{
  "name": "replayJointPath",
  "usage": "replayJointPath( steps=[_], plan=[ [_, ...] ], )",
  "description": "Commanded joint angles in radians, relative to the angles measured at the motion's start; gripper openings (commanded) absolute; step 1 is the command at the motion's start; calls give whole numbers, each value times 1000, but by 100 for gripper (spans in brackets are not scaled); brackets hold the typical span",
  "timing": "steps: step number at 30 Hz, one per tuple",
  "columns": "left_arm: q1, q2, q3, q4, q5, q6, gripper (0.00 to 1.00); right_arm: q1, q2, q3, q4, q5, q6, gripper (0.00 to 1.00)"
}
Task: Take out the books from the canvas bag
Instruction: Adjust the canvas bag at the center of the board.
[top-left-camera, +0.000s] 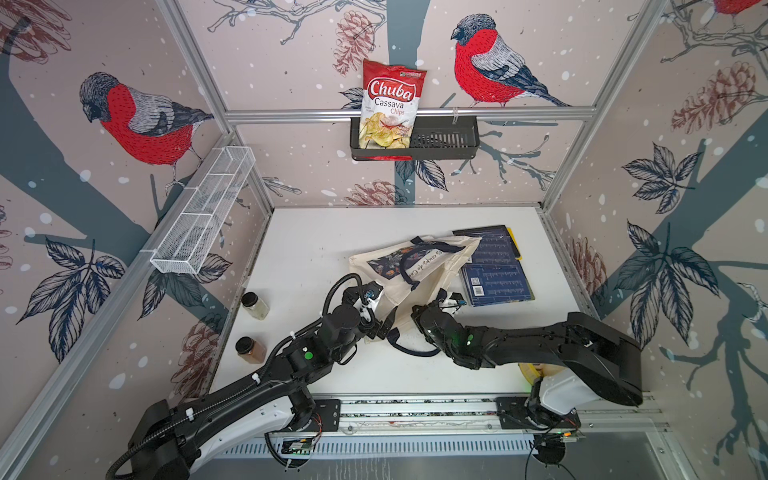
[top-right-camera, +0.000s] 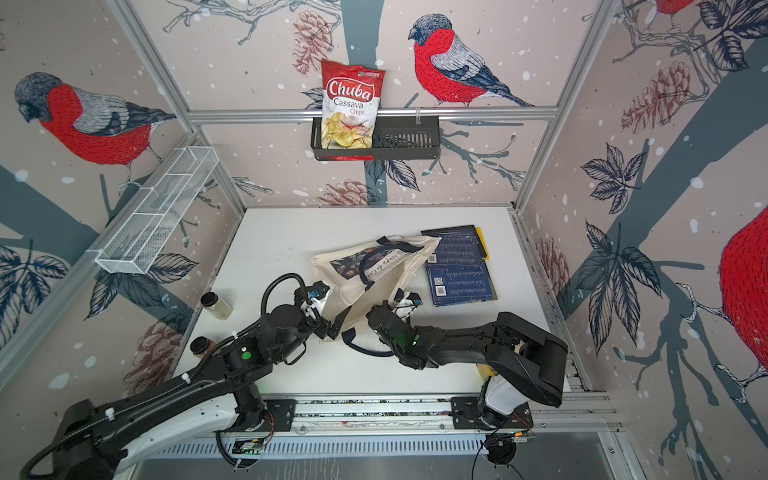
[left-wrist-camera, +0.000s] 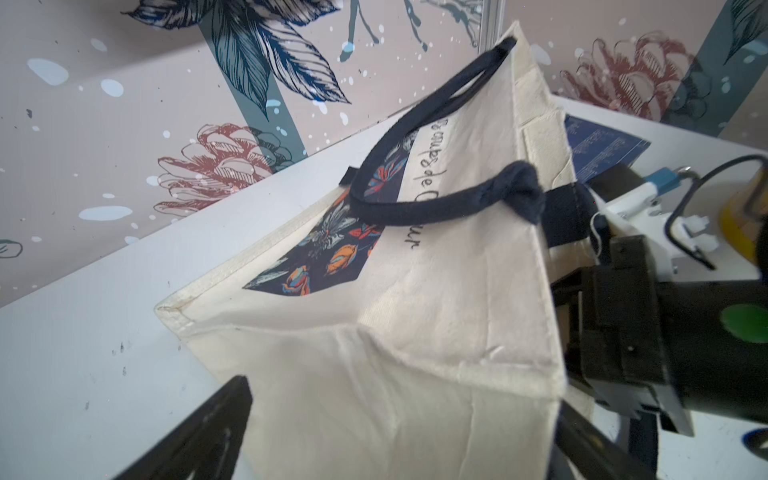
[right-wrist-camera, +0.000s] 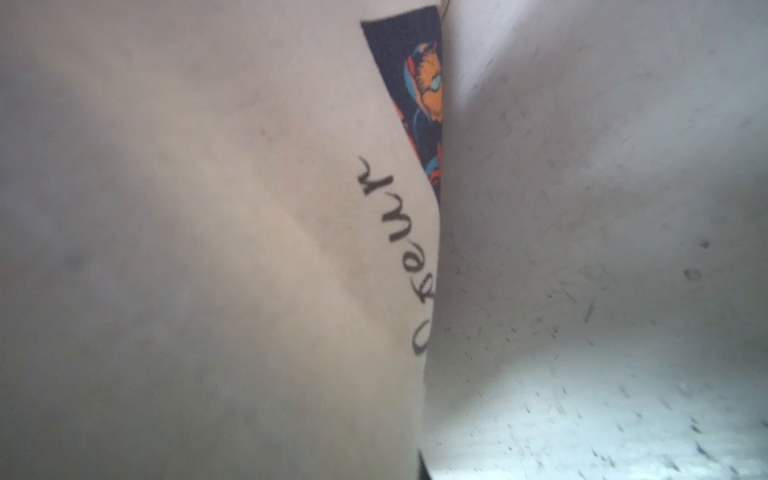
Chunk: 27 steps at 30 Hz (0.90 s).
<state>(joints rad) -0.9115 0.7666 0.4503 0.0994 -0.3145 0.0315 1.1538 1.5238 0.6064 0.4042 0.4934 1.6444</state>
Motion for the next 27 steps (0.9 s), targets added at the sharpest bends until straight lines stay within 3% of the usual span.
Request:
replayJointPath(
  steps=[1,6,14,18,27],
  plan=[
    [1,-53,-15,89,45,-1,99,-1,-14,10,5,22,-42,0],
    [1,-177,-50,176,41,-20,99,-5,-34,24,-12,30,-85,0],
    [3,-340,-73,217,-140,11,99,-52,-37,101,-80,-41,-191,0],
    [9,-362,-79,221,-213,24,99,-77,-15,202,-164,-88,-268,0],
    [16,-300,-59,191,-190,31,99,-135,21,351,-265,-161,-361,0]
  ],
)
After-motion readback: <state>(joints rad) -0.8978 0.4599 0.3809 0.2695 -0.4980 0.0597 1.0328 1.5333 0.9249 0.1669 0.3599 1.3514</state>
